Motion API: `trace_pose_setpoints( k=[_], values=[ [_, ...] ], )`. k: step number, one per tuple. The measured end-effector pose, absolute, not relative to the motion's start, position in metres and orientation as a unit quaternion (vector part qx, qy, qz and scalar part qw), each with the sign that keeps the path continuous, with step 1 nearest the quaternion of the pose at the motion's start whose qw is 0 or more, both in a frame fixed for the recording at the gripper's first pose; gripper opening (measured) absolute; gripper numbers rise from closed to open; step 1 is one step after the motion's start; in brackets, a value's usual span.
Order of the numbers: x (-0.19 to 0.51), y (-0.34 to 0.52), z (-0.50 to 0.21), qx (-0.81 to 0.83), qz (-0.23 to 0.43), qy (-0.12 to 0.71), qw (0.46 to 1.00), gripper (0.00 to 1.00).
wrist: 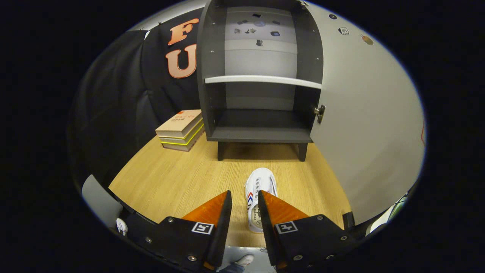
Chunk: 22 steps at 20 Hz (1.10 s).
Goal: Open the shoe cabinet door, grab the shoes and put them into the shoe cabinet, then close the shoe cabinet door.
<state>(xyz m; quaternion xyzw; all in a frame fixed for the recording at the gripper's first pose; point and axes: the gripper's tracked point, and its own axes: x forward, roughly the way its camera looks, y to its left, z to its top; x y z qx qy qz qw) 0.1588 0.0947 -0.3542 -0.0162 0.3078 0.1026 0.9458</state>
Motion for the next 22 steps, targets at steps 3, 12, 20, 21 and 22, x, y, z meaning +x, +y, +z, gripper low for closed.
trace_pose_setpoints(
  k=[3, 12, 20, 21, 22],
  values=[
    [0.167, 0.090, -0.393, -0.013, 0.100, 0.347, 0.932, 0.45],
    [0.187, 0.092, -0.477, 0.035, 0.087, 0.435, 0.895, 0.45],
    [0.203, 0.099, -0.490, 0.042, 0.104, 0.445, 0.888, 0.22],
    [0.203, 0.100, -0.490, 0.038, 0.107, 0.444, 0.889, 0.15],
    [0.203, 0.101, -0.490, 0.034, 0.112, 0.441, 0.890, 0.11]
  ],
)
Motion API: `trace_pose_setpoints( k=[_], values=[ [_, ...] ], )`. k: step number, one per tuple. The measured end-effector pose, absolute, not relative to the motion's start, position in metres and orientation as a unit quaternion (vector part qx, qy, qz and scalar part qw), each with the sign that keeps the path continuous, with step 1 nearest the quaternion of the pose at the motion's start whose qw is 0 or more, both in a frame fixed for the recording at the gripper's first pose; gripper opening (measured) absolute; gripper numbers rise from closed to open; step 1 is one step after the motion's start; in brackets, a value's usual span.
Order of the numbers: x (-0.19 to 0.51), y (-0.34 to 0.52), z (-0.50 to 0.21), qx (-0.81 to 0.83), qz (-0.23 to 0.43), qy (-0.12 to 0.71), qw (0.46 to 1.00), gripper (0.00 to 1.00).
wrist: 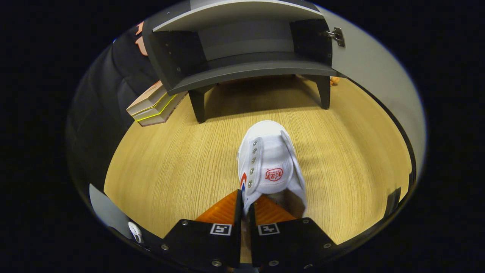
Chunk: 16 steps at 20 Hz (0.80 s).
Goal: Open the shoe cabinet door, grab the shoes and put them into the shoe cabinet, then close the shoe cabinet door.
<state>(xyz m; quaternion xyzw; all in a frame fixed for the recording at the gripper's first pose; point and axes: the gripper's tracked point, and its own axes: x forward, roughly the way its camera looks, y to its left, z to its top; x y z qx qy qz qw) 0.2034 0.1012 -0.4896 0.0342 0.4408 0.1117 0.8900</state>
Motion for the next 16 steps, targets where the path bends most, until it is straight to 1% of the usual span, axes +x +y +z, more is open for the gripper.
trace_pose_setpoints(
  k=[1, 4, 7, 11, 16],
  values=[
    [0.204, 0.101, -0.489, 0.028, 0.115, 0.436, 0.892, 0.05],
    [0.206, 0.101, -0.488, 0.023, 0.118, 0.426, 0.897, 0.01],
    [0.209, 0.096, -0.474, 0.022, 0.111, 0.401, 0.909, 0.00],
    [0.201, 0.098, -0.445, 0.034, 0.120, 0.385, 0.915, 0.00],
    [0.191, 0.096, -0.395, 0.036, 0.126, 0.349, 0.928, 0.00]
  ],
)
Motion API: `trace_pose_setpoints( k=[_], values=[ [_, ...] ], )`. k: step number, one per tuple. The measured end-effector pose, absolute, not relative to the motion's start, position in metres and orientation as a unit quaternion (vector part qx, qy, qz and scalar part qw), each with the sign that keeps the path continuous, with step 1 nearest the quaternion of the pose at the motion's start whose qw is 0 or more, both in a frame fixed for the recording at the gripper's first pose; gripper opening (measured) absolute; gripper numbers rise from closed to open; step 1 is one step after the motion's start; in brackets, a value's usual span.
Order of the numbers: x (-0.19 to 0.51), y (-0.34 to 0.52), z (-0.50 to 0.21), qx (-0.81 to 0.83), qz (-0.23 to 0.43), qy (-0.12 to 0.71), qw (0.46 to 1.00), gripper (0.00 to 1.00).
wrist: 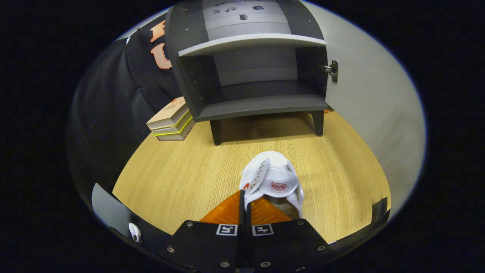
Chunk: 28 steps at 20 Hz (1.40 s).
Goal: Open the shoe cabinet door, grab the shoes and put them into the shoe cabinet, then close the shoe cabinet door.
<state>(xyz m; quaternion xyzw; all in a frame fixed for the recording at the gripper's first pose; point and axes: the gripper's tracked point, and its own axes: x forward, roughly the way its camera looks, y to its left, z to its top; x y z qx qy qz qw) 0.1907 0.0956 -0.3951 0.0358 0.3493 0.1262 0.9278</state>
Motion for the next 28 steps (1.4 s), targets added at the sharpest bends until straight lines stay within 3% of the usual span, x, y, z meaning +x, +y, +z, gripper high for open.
trace_pose_setpoints(
  k=[8, 16, 28],
  values=[
    [0.207, 0.101, -0.251, 0.028, 0.146, 0.234, 0.961, 0.00],
    [0.280, 0.108, -0.146, -0.007, 0.142, 0.147, 0.979, 0.00],
    [0.417, 0.126, -0.105, -0.030, 0.145, 0.126, 0.981, 0.00]
  ],
)
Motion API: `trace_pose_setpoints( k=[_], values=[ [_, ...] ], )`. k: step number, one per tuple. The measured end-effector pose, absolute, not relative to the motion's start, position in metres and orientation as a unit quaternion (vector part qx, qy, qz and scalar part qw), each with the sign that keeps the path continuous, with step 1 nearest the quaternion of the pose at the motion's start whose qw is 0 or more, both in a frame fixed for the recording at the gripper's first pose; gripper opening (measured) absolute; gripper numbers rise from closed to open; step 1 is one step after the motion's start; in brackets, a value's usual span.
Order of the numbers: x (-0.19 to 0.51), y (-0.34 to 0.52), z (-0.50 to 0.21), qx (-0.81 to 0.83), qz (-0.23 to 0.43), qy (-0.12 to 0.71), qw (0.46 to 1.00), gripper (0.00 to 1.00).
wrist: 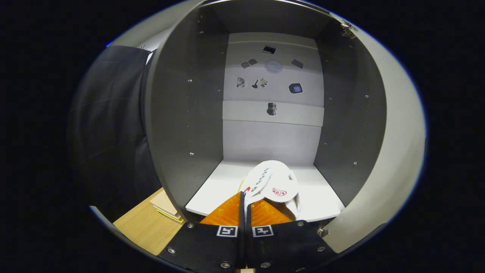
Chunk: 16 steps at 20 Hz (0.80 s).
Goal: Open the shoe cabinet door, grab the shoes and put them into the shoe cabinet, then close the shoe cabinet door.
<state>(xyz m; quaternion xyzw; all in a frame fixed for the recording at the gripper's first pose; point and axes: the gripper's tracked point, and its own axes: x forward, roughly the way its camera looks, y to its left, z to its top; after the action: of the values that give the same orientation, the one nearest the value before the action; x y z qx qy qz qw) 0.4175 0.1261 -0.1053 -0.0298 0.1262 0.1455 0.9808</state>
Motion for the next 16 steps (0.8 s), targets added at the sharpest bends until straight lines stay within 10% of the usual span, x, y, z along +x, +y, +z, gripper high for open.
trace_pose_setpoints(
  k=[16],
  values=[
    [0.533, 0.134, -0.146, -0.028, 0.134, 0.192, 0.972, 0.00]
  ],
)
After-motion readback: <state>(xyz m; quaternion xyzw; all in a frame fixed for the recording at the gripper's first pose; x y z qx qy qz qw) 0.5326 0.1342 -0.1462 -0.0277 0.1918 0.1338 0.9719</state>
